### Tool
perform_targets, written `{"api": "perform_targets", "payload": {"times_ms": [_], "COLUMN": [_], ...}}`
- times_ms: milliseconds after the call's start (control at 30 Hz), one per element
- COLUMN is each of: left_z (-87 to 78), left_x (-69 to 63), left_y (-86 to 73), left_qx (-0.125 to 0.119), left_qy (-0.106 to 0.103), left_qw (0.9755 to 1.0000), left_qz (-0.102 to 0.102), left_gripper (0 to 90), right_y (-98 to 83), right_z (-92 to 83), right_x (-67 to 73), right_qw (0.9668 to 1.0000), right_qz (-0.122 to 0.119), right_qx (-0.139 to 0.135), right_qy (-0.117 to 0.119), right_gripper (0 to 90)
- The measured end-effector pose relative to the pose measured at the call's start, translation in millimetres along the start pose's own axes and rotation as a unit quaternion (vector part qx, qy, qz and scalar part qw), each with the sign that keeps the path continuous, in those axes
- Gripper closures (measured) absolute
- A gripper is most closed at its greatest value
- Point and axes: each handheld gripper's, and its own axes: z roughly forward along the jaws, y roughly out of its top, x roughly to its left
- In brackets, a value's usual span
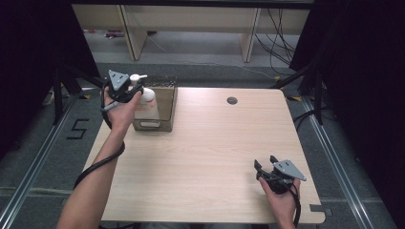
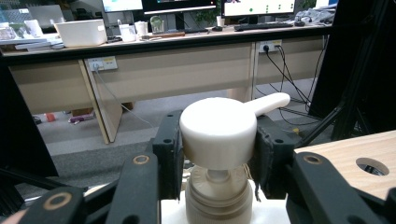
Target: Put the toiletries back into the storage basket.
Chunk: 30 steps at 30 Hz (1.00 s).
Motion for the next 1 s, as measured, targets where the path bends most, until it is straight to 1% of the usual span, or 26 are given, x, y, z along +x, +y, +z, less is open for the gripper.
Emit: {"api": "perform_targets", "payload": {"times_ms": [100,167,200,433,467,500,567,600,633,700,767,800,833,933,1000], "left_z": [0.6,0.8,1.0,1.0,0.9,0.6,0.5,0.3,-0.1,-0.5,-1.1,-1.6,-2.0,-2.6,-3.8], "left_x": [0.7,1.1,1.1,2.1,2.6,3.7,4.1,4.3,4.1,3.7,3.6,3.2,3.2,3.4,3.8], "left_y": [-1.1,-2.0,-2.5,-2.5,-2.7,-3.1,-3.2,-3.2,-3.2,-3.3,-3.5,-3.9,-3.9,-3.7,-3.2], "left_qx": [0.001,0.003,0.002,0.003,0.003,0.003,0.003,0.003,0.004,0.003,0.003,0.001,0.001,0.001,-0.001], "left_qy": [0.001,0.001,0.002,0.002,0.002,0.003,0.002,0.002,0.002,0.002,0.002,0.001,0.001,0.0,0.0], "left_qw": [1.0,1.0,1.0,1.0,1.0,1.0,1.0,1.0,1.0,1.0,1.0,1.0,1.0,1.0,1.0], "left_qz": [-0.001,-0.001,-0.001,-0.005,-0.007,-0.007,-0.006,-0.005,-0.004,-0.003,-0.003,-0.004,-0.004,-0.001,0.0], "left_gripper": [58.9,58.9,58.9,58.9,58.8,58.8,58.7,58.7,58.6,58.6,58.4,58.4,58.3,57.7,54.5], "right_y": [0.0,-0.2,0.2,-0.2,0.2,-0.1,0.1,-0.2,0.0,0.0,0.1,0.2,0.2,0.2,0.2], "right_z": [0.0,0.9,-0.9,0.7,-0.9,0.2,-0.5,0.9,0.1,0.2,-0.6,-0.9,-0.8,-0.8,-0.8], "right_x": [0.0,-0.4,-0.3,-0.3,-0.2,-0.2,-0.1,-0.4,-0.1,-0.2,-0.2,-1.0,-1.0,-1.0,-1.0], "right_qw": [1.0,1.0,1.0,1.0,1.0,1.0,1.0,1.0,1.0,1.0,1.0,1.0,1.0,1.0,0.9999], "right_qz": [0.0,0.0,-0.001,0.0,-0.001,0.0,0.0,0.0,-0.001,0.0,-0.001,-0.008,-0.007,-0.008,-0.008], "right_qx": [0.0,-0.005,0.003,-0.003,0.003,-0.002,0.002,-0.004,0.0,0.0,0.002,-0.003,-0.003,-0.002,-0.002], "right_qy": [0.0,0.003,-0.002,0.003,-0.001,0.002,0.0,0.004,0.001,0.002,-0.001,-0.005,-0.005,-0.006,-0.005], "right_gripper": [35.2,35.2,35.2,35.0,34.9,34.9,34.9,34.9,34.9,34.8,34.7,34.7,34.7,34.6,34.6]}}
